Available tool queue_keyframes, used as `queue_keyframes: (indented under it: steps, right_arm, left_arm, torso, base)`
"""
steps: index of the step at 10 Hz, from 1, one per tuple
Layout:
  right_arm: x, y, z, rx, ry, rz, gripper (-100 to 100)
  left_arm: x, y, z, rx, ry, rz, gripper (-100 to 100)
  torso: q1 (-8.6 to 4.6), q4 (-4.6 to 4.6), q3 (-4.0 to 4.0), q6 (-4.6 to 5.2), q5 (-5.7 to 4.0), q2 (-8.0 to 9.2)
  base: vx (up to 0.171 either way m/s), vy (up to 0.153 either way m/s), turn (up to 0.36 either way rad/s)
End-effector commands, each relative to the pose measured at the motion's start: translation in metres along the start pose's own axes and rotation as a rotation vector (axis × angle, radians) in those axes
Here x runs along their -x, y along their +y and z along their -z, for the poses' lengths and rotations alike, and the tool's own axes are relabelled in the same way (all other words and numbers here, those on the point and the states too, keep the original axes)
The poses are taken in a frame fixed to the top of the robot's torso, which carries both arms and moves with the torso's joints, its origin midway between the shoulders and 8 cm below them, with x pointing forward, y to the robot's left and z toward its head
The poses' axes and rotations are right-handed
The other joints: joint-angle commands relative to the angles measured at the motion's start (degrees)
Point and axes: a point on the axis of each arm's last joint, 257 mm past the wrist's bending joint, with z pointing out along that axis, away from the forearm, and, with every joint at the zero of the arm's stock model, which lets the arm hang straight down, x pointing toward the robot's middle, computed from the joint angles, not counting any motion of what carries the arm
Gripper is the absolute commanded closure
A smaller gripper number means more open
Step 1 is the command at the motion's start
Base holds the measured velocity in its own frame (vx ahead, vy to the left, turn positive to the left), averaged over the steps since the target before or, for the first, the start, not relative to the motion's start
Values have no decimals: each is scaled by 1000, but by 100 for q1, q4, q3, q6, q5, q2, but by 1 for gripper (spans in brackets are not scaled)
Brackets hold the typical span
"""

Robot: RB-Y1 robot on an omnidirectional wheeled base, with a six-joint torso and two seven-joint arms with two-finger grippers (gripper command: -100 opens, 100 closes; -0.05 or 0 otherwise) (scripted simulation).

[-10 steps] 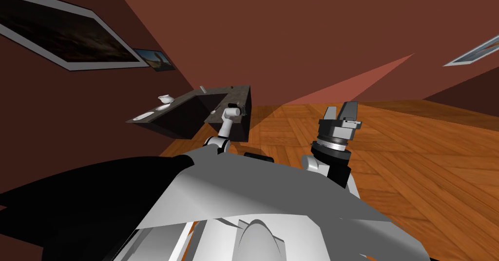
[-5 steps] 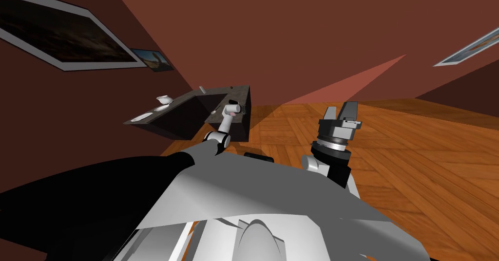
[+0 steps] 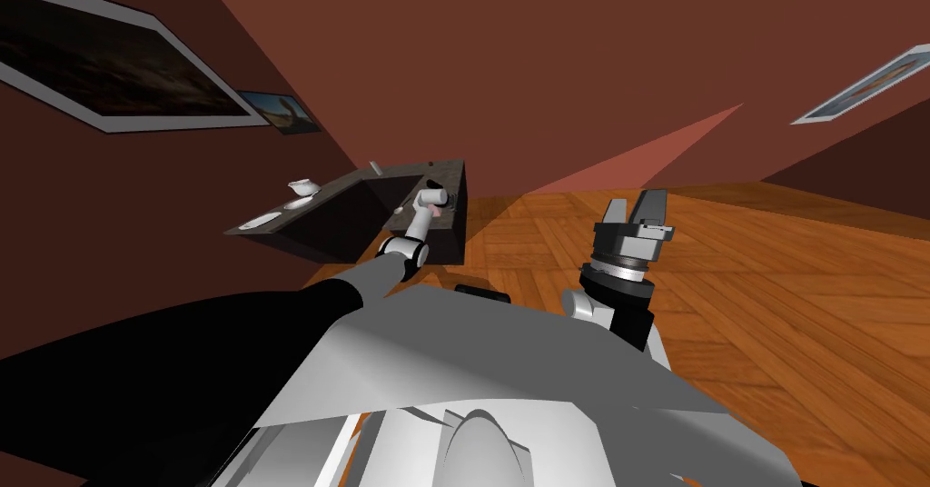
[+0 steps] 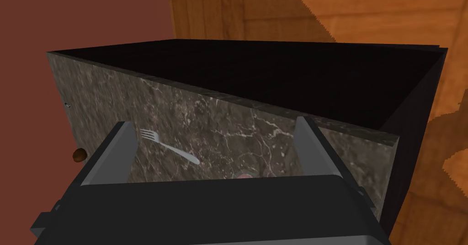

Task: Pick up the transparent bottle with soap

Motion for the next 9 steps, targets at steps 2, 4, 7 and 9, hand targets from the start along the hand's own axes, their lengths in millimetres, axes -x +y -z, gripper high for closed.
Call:
queue_keyframes:
  steps: [2,4,7,9]
  right_arm:
    - [0,0,0,0,0,0,0]
    - [0,0,0,0,0,0,0]
    - [0,0,0,0,0,0,0]
    - [0,0,0,0,0,0,0]
  left_arm:
    - [4,4,-5,33,-10,-9,-100]
    - [11,-1,-5,67,-26,-34,-100]
    - [22,-18,3,106,-51,-86,-100]
    - [29,-23,7,135,-65,-104,-100]
  torso:
    - [3,-1,0,-1,2,0]
    - [4,0,-1,0,1,-2]
    - [10,-2,-2,-3,4,-3]
    - [12,-1,0,-3,4,1]
  base:
    - [-9,42,-22]
    - [-8,53,-43]
    - [-6,68,-49]
    - [-15,72,-36]
